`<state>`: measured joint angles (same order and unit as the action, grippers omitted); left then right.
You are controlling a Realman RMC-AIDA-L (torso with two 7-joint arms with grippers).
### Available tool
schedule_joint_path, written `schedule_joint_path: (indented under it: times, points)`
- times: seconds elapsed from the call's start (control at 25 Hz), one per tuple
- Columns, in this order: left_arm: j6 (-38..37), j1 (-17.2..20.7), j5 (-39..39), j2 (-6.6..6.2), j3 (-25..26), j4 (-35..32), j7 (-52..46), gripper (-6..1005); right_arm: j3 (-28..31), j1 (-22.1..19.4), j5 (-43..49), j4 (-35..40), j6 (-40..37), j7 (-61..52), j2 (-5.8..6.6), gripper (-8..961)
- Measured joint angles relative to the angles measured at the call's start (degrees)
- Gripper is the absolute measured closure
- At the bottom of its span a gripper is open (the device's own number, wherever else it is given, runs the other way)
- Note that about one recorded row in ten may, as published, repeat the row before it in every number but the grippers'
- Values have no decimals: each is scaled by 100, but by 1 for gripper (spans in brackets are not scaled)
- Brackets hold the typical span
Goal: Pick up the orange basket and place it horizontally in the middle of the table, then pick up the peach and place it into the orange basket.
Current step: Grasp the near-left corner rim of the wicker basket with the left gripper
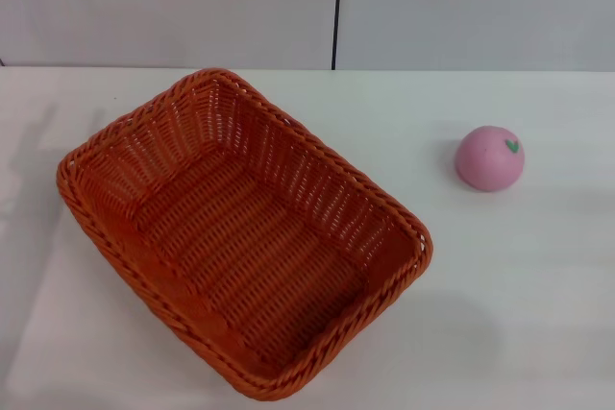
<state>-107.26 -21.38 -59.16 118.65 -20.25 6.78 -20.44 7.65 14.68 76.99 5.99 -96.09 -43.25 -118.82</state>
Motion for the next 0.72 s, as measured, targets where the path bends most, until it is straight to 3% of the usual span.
schedule_joint_path:
  times: [0.12,0.16,0.24,0.4,0.44,0.52,0.64,0.72]
  points:
    - [-1,3,-1,-4,-5,-9,-84,324,-8,-1,9,-9,17,0,-3,371]
    - [49,6,-24,-36,-352,-261,-386,374,-24,-1,15,-12,22,-1,-5,371]
    - [138,4,-29,-42,-501,-504,-722,296,-39,0,19,-17,23,-2,-6,371]
    - [372,-11,-173,-63,-795,-1076,-1376,255,-55,10,30,-40,26,-10,-6,371]
    - [815,-29,-505,-139,-1254,-1911,-2339,245,-61,19,38,-75,54,-12,-2,371]
    - [1018,-37,-645,-183,-1455,-2274,-2779,224,-70,27,42,-97,95,-13,0,371]
    - [1847,-113,-1689,-414,-2273,-3809,-4707,193,-77,35,44,-117,138,-15,0,371]
    - [1955,-157,-2044,-457,-2351,-4183,-5165,193,-79,37,45,-133,152,-16,0,371]
